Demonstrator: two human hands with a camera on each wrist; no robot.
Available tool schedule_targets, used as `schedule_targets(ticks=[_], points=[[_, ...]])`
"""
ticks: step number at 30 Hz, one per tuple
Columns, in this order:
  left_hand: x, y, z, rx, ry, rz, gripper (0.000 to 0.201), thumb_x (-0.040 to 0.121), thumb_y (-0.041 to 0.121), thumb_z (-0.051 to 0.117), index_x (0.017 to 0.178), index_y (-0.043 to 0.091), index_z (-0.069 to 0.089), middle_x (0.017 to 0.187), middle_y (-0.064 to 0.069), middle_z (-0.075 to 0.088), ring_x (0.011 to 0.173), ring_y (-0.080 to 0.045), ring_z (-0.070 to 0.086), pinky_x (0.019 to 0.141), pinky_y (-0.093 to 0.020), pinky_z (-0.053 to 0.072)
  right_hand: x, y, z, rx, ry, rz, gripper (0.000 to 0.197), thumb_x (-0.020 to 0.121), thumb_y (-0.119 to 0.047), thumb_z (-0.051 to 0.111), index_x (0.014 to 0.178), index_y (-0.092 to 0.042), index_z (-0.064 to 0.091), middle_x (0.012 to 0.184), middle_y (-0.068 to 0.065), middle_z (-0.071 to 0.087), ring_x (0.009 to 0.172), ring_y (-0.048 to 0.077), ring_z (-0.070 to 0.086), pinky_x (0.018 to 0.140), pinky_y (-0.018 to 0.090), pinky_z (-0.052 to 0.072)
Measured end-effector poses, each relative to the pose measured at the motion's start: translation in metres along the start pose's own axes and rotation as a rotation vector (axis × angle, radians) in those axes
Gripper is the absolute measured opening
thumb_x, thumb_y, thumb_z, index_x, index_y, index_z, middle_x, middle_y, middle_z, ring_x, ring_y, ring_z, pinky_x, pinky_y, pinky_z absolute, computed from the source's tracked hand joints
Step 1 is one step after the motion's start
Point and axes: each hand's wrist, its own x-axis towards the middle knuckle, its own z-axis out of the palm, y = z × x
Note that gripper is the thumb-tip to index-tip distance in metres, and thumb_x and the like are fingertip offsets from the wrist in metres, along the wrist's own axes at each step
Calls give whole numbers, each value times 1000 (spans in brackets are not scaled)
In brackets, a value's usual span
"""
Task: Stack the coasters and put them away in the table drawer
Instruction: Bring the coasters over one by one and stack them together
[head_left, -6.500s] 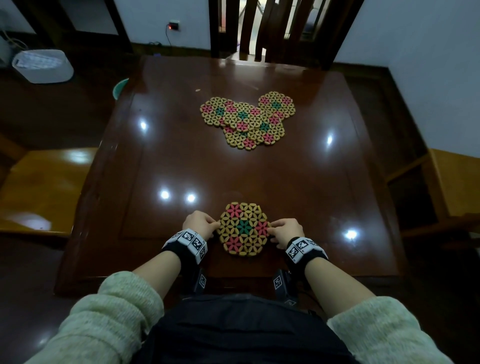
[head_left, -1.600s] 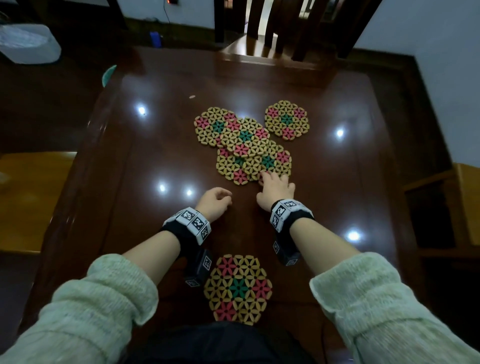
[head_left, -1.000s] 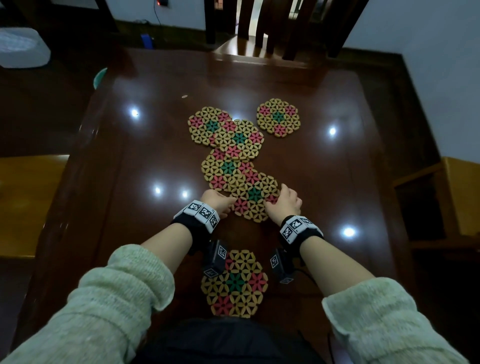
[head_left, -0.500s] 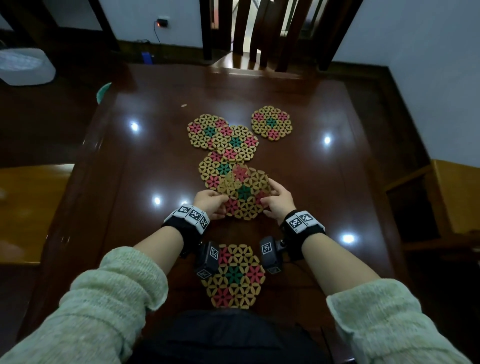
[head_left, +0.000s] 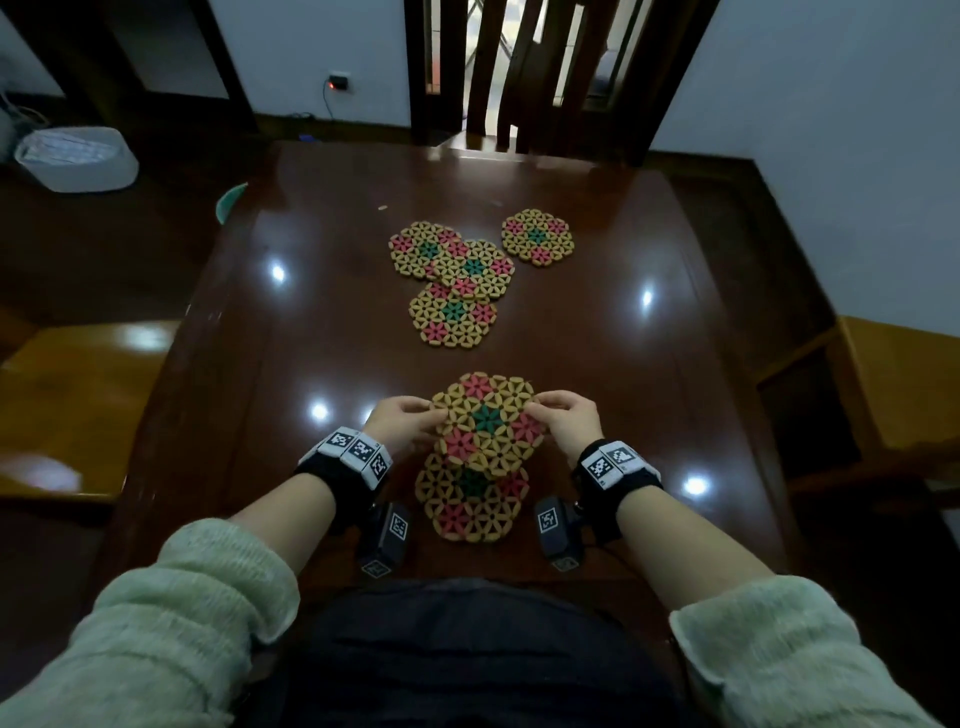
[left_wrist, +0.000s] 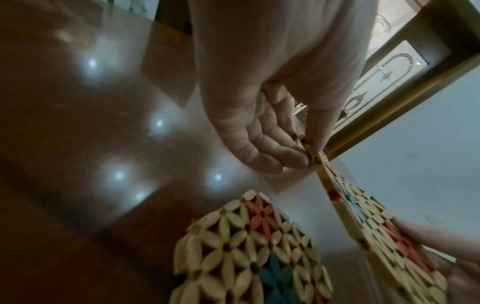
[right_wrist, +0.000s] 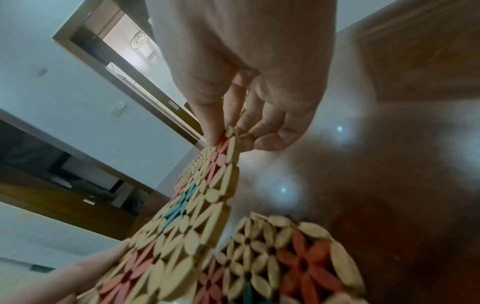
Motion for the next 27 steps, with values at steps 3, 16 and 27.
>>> schedule_targets(ticks=[3,16,27], points=[[-12,-18,-2,56,-5,-12,21,82,13,72,101,6,66,78,-12,69,54,-18,62,50,-23,49,-14,15,0,-28,-14,22,14,79,-17,77,92,-17,73,101,11,74,91,26,71,83,42,58],[-32,-61,-2,600,169,67,18,84,33,69,83,15,73,77,0,75,68,-12,68,62,-25,55,-47,51,8,-377,-60,-13,42,84,-10,68,126,-16,61,112,1,66,109,19,61,98,35,51],[-28,-63,-6,688,231,92,22,78,41,74,82,20,74,82,0,74,77,-17,69,79,-34,58,-50,51,11,-436,-110,-44,45,89,-8,57,133,-16,57,132,3,61,124,19,55,104,33,46]])
